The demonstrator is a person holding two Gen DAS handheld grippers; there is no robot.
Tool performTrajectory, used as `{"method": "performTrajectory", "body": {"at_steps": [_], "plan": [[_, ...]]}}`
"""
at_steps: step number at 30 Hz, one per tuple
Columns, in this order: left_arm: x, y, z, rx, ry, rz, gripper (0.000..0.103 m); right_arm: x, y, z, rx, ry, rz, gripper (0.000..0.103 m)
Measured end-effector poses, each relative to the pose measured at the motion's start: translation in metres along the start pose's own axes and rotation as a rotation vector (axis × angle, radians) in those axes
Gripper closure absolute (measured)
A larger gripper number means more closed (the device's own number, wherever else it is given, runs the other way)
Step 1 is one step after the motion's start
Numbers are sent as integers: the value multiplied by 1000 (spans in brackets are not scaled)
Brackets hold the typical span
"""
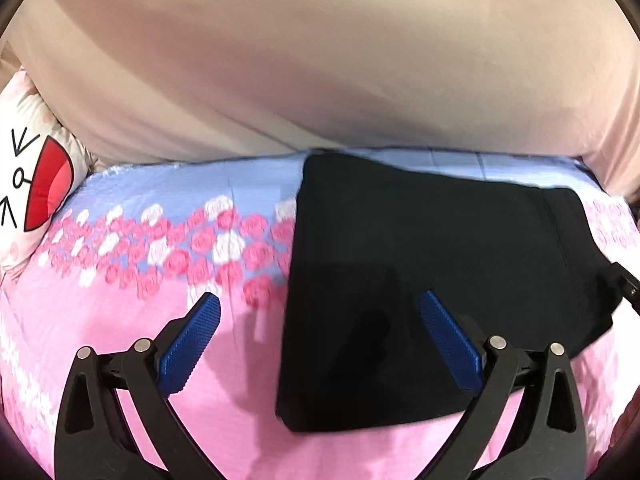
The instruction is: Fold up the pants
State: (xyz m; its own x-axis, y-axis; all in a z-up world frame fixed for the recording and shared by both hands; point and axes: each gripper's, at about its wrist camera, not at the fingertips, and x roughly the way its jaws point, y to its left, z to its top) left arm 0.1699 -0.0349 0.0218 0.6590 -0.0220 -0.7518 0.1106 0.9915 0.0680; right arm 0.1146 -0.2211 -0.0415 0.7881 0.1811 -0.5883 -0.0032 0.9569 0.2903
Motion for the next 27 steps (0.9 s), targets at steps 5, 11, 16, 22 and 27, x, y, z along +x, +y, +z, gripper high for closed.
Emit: {"method": "performTrajectory", "body": {"at_steps": [5, 11, 16, 22, 27], "plan": [[9, -7, -13, 5, 35, -6, 5, -2, -3, -11, -26, 16, -17, 99], [30, -6, -22, 10, 71, 3, 5, 8, -7, -16, -29, 49, -27, 103], [42, 4, -31, -9, 43, -58, 5, 14, -25, -22, -3, 67, -1, 103], [29, 13, -32, -50, 30, -95, 5, 2, -24, -18, 73, 66, 18, 103], [-5, -4, -41, 45, -42, -14, 5, -12, -21, -28, 10, 51, -74, 103]]}}
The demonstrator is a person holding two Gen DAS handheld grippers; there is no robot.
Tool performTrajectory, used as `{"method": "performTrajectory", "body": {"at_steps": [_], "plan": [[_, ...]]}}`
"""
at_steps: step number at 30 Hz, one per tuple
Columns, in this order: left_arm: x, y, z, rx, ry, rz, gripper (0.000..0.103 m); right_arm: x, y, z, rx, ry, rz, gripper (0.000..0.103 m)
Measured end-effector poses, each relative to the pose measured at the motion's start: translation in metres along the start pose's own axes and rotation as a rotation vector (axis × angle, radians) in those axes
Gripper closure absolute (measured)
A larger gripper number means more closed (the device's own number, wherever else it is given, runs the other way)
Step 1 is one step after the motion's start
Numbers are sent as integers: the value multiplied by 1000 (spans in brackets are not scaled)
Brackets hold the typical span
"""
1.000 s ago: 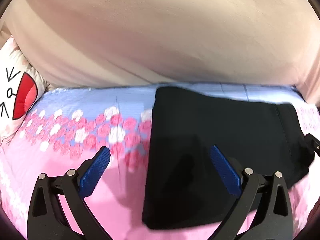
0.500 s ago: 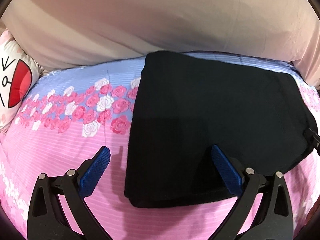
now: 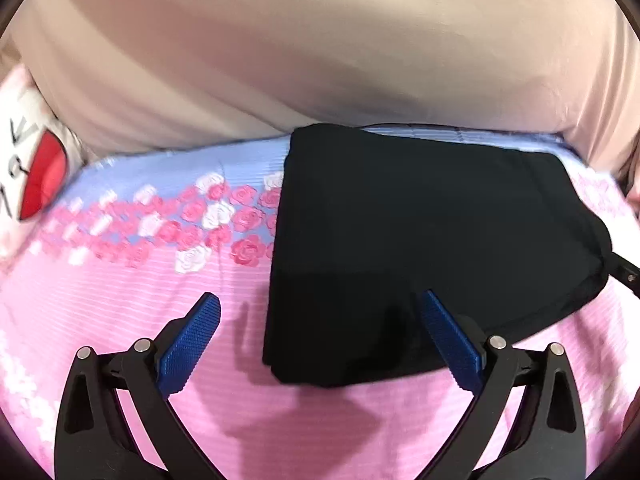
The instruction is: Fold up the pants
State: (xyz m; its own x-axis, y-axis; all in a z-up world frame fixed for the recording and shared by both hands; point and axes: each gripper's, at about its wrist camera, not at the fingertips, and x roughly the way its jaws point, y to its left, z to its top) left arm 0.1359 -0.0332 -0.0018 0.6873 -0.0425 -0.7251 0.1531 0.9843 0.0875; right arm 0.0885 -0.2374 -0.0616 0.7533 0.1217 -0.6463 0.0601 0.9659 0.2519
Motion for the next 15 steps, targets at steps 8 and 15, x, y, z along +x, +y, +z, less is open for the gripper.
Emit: {"method": "performTrajectory", "body": {"at_steps": [8, 15], "plan": [[-11, -1, -10, -10, 29, 29, 5, -11, 3, -1, -12, -21, -69, 96], [-20, 11, -18, -19, 46, 61, 5, -26, -15, -6, 59, -30, -81, 93]]}}
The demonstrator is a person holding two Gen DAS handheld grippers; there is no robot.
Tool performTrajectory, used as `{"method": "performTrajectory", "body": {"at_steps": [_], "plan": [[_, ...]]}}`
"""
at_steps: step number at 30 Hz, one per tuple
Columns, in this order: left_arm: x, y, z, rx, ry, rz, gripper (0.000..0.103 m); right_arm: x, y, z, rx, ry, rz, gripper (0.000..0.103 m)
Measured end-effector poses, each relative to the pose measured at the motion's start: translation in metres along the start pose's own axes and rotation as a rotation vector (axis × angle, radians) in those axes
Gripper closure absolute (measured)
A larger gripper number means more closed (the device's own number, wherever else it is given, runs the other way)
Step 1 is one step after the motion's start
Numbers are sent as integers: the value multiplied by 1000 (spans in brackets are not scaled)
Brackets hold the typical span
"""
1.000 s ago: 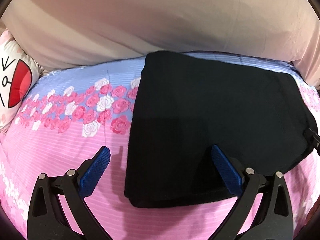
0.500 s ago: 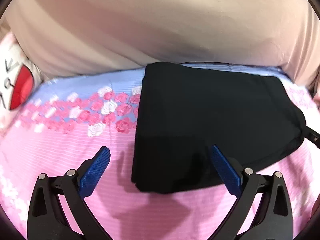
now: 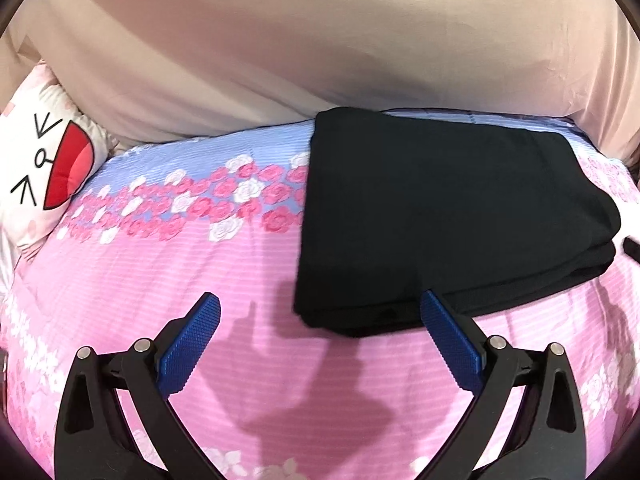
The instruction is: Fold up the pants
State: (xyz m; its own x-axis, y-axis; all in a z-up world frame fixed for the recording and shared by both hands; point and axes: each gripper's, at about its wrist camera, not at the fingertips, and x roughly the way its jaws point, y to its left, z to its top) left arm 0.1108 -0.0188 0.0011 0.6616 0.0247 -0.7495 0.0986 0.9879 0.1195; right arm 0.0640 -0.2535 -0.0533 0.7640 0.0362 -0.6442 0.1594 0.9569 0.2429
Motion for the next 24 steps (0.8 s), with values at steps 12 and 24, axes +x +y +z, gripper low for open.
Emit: {"method": "performTrajectory", "body": {"at_steps": [12, 24], "plan": [[13, 1, 3, -12, 32, -8, 5, 23, 15, 6, -53, 34, -25, 93], [-10, -7, 6, 9, -11, -30, 5, -21, 0, -7, 33, -33, 33, 91]]}}
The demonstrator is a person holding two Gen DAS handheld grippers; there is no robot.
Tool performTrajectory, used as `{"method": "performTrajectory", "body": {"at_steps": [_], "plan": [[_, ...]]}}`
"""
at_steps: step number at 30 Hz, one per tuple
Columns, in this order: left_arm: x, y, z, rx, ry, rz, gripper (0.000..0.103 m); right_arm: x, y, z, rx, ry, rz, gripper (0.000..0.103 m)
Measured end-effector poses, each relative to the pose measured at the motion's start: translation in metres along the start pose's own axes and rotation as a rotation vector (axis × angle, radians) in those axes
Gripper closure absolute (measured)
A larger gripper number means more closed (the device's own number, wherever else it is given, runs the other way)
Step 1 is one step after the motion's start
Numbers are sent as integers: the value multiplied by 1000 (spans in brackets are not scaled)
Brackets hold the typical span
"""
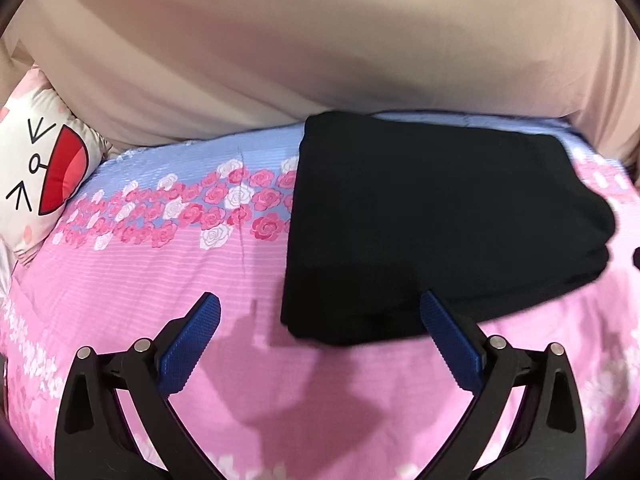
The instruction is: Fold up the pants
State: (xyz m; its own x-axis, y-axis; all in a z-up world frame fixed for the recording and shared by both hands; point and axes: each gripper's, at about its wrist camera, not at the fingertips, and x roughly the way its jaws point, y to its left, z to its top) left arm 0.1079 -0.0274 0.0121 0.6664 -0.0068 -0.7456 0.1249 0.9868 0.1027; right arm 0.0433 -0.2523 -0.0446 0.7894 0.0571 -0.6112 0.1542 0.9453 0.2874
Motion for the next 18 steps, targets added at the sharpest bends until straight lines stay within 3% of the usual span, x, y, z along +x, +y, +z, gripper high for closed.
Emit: {"method": "performTrajectory", "body": {"at_steps": [10, 18], "plan": [[-48, 3, -28, -1, -51, -29, 5, -35, 38, -45, -121, -47, -23, 90], [-58, 12, -55, -22, -88, -20, 5, -50, 46, -72, -113, -65, -22, 88]]}}
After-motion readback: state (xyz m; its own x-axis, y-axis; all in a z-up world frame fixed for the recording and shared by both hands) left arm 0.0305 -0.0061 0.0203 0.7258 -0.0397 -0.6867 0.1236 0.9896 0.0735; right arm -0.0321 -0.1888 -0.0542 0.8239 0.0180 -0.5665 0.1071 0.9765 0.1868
